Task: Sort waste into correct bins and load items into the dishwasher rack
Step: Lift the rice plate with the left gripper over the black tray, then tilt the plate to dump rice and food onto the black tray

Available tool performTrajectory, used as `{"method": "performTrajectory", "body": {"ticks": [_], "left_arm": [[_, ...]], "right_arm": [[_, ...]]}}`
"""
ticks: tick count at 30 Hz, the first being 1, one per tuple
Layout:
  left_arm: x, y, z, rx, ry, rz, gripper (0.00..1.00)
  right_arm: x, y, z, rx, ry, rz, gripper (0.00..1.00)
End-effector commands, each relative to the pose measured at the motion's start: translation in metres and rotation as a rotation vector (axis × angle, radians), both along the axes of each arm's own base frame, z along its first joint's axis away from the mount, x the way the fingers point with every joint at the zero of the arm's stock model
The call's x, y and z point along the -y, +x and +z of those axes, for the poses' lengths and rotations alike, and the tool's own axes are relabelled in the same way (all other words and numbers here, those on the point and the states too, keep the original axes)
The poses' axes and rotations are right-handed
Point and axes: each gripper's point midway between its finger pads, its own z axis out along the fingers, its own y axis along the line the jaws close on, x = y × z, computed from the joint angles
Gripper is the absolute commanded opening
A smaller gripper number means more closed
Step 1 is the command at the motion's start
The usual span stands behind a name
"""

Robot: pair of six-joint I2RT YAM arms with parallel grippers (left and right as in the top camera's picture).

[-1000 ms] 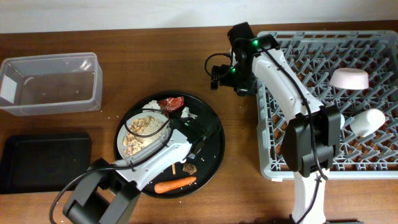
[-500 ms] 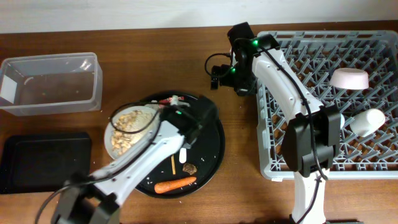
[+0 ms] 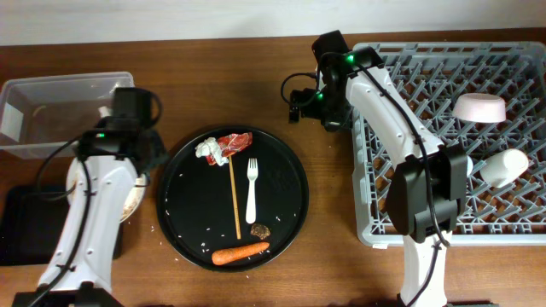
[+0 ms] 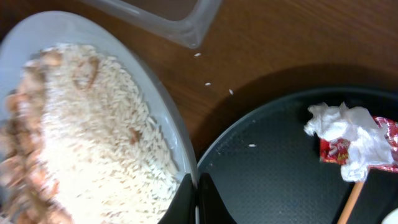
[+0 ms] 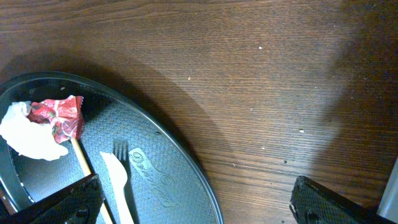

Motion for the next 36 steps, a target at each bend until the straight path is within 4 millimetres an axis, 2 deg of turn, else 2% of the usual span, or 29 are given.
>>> {"method": "performTrajectory", "body": {"ticks": [1,6,13,20,23,30,33,36], "left_arm": [[-0.03,0.007,0.013,0.074,-0.107,0.037,0.0],[-0.075,0.001,0.015,0.14,-0.24,0.142,0.0],[-0.104,-0.008,0.019,0.247,-0.439,0.172,0.0],[-0.116,-0.016,0.033,0.392,-0.652,0.171,0.01],[-0.135,-0.028,0.046,0.49,-0.739,0.211,0.0],[-0.16,-0.049,0.069,0.648,-0.866,0.256,0.01],[-0.157,-0.047,0.079,0.696,-0.917,0.221,0.0],[-0.157,-0.042,0.078,0.711,-0.976,0.21,0.0]], "right_arm": [[0.0,0.003,-0.001,0.0,0.004,-0.004,0.99],[0.0,0.003,-0.001,0.0,0.004,-0.004,0.99],[0.0,0.003,-0.001,0.0,0.004,-0.004,0.99],[0.0,0.003,-0.001,0.0,0.004,-0.004,0.99],[0.0,0.003,-0.001,0.0,0.004,-0.004,0.99],[0.0,0.003,-0.001,0.0,0.004,-0.004,0.99],[0.0,0.003,-0.001,0.0,0.004,-0.004,0.99],[0.0,0.003,-0.001,0.0,0.004,-0.004,0.99]]}}
